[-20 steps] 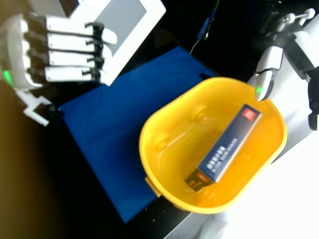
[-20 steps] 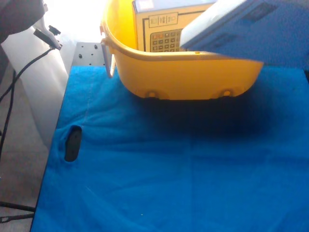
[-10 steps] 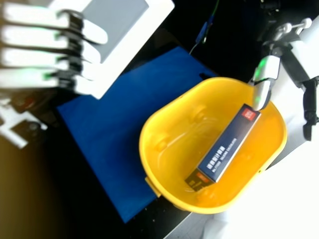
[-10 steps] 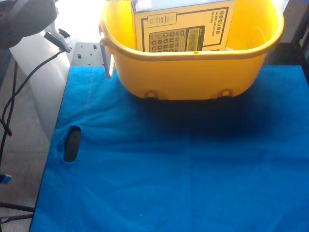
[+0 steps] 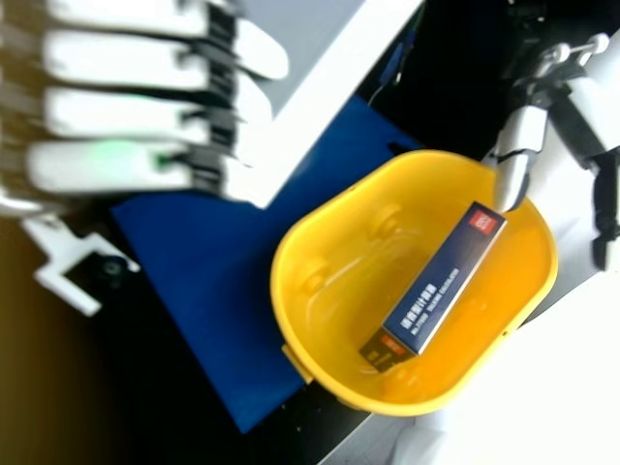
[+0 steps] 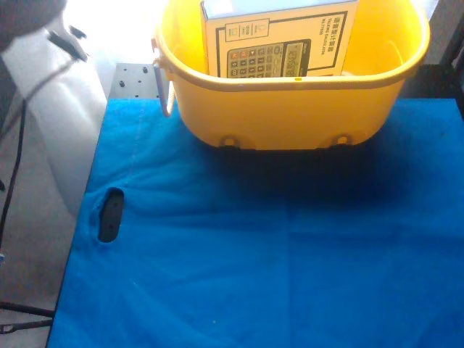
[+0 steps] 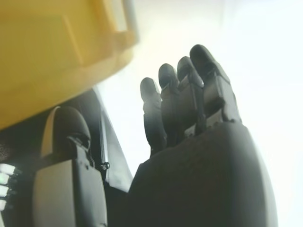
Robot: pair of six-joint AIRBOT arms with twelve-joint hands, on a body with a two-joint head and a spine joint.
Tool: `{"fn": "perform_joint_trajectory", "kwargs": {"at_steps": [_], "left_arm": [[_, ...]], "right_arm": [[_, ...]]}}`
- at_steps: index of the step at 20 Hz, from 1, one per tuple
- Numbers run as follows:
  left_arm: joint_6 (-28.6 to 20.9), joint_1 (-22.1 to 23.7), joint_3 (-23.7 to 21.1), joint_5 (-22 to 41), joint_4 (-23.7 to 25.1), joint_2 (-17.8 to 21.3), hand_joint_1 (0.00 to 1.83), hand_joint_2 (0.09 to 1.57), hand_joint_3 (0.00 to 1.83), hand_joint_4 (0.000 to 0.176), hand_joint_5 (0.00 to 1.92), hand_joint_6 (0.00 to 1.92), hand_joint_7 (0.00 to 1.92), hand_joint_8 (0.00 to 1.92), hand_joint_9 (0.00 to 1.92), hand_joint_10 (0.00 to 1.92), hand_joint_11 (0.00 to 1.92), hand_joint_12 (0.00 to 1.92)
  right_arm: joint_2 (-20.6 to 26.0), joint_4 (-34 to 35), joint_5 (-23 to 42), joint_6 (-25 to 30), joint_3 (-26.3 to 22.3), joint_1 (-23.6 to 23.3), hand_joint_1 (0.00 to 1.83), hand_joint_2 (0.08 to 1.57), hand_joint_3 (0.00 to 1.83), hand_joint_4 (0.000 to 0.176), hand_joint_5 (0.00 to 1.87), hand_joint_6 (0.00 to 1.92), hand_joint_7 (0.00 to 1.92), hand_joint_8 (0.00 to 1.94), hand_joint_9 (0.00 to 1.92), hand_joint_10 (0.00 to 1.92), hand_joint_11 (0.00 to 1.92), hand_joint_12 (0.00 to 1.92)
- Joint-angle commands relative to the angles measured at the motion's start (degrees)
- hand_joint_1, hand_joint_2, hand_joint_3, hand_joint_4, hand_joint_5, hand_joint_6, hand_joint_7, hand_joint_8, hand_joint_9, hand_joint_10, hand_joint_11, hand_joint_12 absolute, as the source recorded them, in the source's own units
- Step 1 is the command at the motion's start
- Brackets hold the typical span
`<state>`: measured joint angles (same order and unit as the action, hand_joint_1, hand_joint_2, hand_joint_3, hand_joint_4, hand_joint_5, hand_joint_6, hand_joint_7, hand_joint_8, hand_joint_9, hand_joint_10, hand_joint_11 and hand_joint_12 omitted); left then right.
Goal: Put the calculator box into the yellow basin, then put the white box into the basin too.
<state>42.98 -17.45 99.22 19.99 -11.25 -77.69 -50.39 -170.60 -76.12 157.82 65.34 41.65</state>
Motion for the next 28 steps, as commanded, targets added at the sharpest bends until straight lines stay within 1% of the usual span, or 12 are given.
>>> {"fn": "perform_joint_trajectory", "kwargs": {"at_steps": [1, 4, 5, 6, 7, 9, 10, 12, 15, 19, 26, 28], "left_arm": [[0.19, 1.30, -0.50, 8.14, -0.22, 0.11, 0.36, 1.27, 0.03, 0.000, 0.45, 0.00, 0.40, 0.01, 0.36, 0.04, 0.00, 1.18], [0.27, 1.83, -1.35, 9.15, -0.10, 0.76, 0.35, 1.29, 0.01, 0.000, 0.40, 0.00, 0.34, 0.00, 0.29, 0.00, 0.00, 1.03], [0.28, 1.84, -1.44, 9.37, 0.09, 0.75, 0.35, 1.28, 0.01, 0.000, 0.39, 0.00, 0.34, 0.00, 0.30, 0.00, 0.00, 1.02], [0.28, 1.85, -1.59, 9.65, 0.10, 0.73, 0.33, 1.30, 0.01, 0.000, 0.39, 0.00, 0.33, 0.00, 0.30, 0.01, 0.00, 1.02], [0.28, 1.89, -1.87, 9.85, 0.21, 0.77, 0.34, 1.30, 0.01, 0.000, 0.39, 0.00, 0.34, 0.00, 0.31, 0.01, 0.00, 1.04], [0.28, 2.16, -2.26, 10.25, 0.87, 0.79, 0.31, 1.32, 0.01, 0.000, 0.38, 0.00, 0.32, 0.00, 0.30, 0.00, 0.00, 1.02], [0.28, 2.30, -2.63, 10.65, 1.44, 0.92, 0.31, 1.30, 0.00, 0.000, 0.38, 0.00, 0.33, 0.00, 0.30, 0.00, 0.00, 1.02], [0.27, 2.79, -3.68, 11.40, 2.19, 1.48, 0.34, 1.33, 0.01, 0.000, 0.40, 0.01, 0.36, 0.01, 0.33, 0.01, 0.00, 1.09], [0.25, 3.61, -5.86, 12.72, 3.50, 2.82, 0.39, 1.31, 0.00, 0.000, 0.46, 0.03, 0.42, 0.02, 0.36, 0.02, 0.00, 1.08], [0.25, 3.79, -7.47, 13.91, 4.19, 4.09, 0.45, 1.26, 0.00, 0.000, 0.48, 0.03, 0.42, 0.01, 0.35, 0.01, 0.00, 1.11], [0.23, 3.41, -10.23, 15.57, 4.17, 6.80, 0.43, 1.31, 0.00, 0.000, 0.46, 0.01, 0.40, 0.00, 0.36, 0.01, 0.00, 1.08], [0.21, 2.80, -11.44, 16.66, 4.05, 8.09, 0.52, 1.30, 0.00, 0.000, 0.47, 0.01, 0.39, 0.00, 0.36, 0.01, 0.00, 1.13]], "right_arm": [[-0.34, -1.97, -5.68, 0.42, 0.52, -1.50, 1.20, 1.14, 0.00, 0.026, 0.94, 1.07, 0.93, 1.08, 0.92, 0.75, 0.64, 1.35], [-2.75, -1.97, -2.88, 0.42, 2.04, -3.07, 1.21, 1.14, 0.00, 0.021, 0.93, 1.10, 0.94, 1.04, 0.92, 0.75, 0.64, 1.35], [-3.04, -1.97, -2.50, 0.42, 2.34, -3.16, 1.16, 1.14, 0.00, 0.000, 0.61, 0.71, 0.79, 1.72, 0.97, 1.69, 1.04, 1.81], [-3.12, -1.97, -2.38, 0.42, 2.46, -3.17, 1.07, 1.25, 0.00, 0.000, 0.66, 1.28, 0.51, 1.01, 0.52, 1.18, 0.42, 1.57], [-3.31, -1.97, -2.15, 0.41, 2.65, -3.27, 1.05, 1.25, 0.00, 0.000, 0.71, 1.36, 0.63, 0.58, 0.53, 0.83, 0.26, 1.42], [-3.74, -1.97, -1.38, 0.35, 3.19, -3.67, 1.22, 1.14, 0.00, 0.000, 0.98, 1.10, 0.87, 1.01, 0.77, 0.70, 0.43, 1.45], [-4.13, -1.97, -0.72, 0.27, 3.69, -3.97, 1.23, 1.17, 0.00, 0.000, 1.01, 0.82, 0.77, 1.46, 0.47, 1.42, 0.29, 1.83], [-4.50, -1.97, 0.16, 0.23, 4.29, -4.47, 1.25, 1.14, 0.00, 0.000, 1.09, 0.71, 0.82, 1.38, 0.64, 1.49, 0.40, 1.91], [-4.77, -1.97, 0.72, 0.23, 4.57, -5.03, 1.20, 0.94, 0.00, 0.000, 0.48, 0.16, 0.42, 0.10, 0.24, 0.28, 0.01, 1.01], [-4.76, -1.97, 0.75, 0.23, 4.77, -5.23, 1.03, 0.91, 0.00, 0.000, 0.16, 0.00, 0.05, 0.00, 0.00, 0.00, 0.00, 0.03], [-4.64, -1.97, 0.60, 0.26, 4.96, -5.73, 0.84, 0.91, 0.00, 0.027, 0.17, 0.04, 0.04, 0.01, 0.00, 0.00, 0.00, 0.00], [-4.61, -1.97, 0.10, 0.28, 4.59, -5.71, 0.79, 1.04, 0.00, 0.019, 0.28, 0.02, 0.16, 0.01, 0.05, 0.02, 0.00, 0.44]]}}
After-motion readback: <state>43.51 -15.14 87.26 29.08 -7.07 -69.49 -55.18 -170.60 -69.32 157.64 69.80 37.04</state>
